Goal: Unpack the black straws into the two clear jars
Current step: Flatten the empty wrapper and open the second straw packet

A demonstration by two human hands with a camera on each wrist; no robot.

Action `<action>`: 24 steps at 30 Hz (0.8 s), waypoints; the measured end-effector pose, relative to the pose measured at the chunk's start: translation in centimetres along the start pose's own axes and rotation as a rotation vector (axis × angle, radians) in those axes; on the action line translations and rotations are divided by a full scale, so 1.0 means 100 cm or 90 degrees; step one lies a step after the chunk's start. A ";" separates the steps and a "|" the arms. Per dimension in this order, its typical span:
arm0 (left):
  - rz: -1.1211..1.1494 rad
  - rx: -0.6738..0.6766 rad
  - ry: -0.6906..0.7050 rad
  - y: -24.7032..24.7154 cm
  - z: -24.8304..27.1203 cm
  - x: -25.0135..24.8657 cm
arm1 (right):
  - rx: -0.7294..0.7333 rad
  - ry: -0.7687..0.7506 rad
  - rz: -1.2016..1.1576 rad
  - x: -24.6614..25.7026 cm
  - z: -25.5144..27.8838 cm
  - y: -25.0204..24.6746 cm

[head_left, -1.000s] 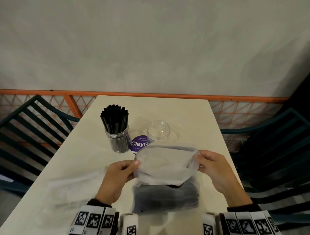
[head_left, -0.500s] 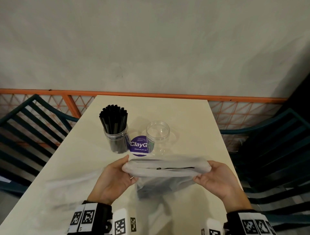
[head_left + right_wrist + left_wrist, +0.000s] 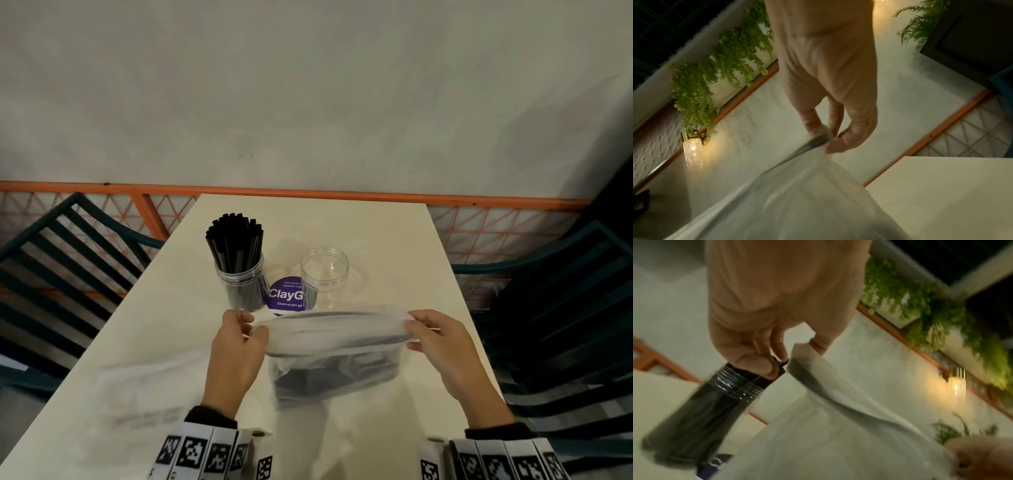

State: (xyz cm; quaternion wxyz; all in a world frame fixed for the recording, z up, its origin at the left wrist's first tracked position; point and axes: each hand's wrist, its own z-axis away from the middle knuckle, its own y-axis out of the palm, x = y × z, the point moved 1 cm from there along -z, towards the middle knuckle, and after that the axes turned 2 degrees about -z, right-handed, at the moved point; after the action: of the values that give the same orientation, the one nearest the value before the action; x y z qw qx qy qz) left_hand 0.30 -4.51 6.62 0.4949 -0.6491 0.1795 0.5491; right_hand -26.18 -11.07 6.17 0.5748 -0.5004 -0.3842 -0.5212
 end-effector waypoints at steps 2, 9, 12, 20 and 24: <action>-0.098 -0.001 0.027 -0.001 0.001 0.004 | 0.052 0.003 -0.028 0.002 0.004 0.000; 0.157 0.286 -0.052 0.012 0.012 -0.002 | 0.177 0.072 -0.003 -0.001 0.015 0.022; 0.283 0.343 -0.110 0.018 0.015 -0.002 | 0.196 0.099 0.026 -0.008 0.015 0.030; 0.611 0.378 -0.311 0.007 0.002 0.019 | 0.158 0.357 -0.390 -0.023 -0.002 0.005; 0.678 0.378 -0.361 0.005 -0.002 0.028 | 0.225 0.412 -0.514 -0.024 0.000 -0.002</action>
State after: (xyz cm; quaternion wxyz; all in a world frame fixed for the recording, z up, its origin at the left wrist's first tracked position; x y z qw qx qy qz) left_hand 0.92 -3.99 3.87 0.3424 -0.1391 0.4818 0.7945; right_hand -26.75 -10.55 3.93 0.4930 -0.0232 -0.4312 -0.7553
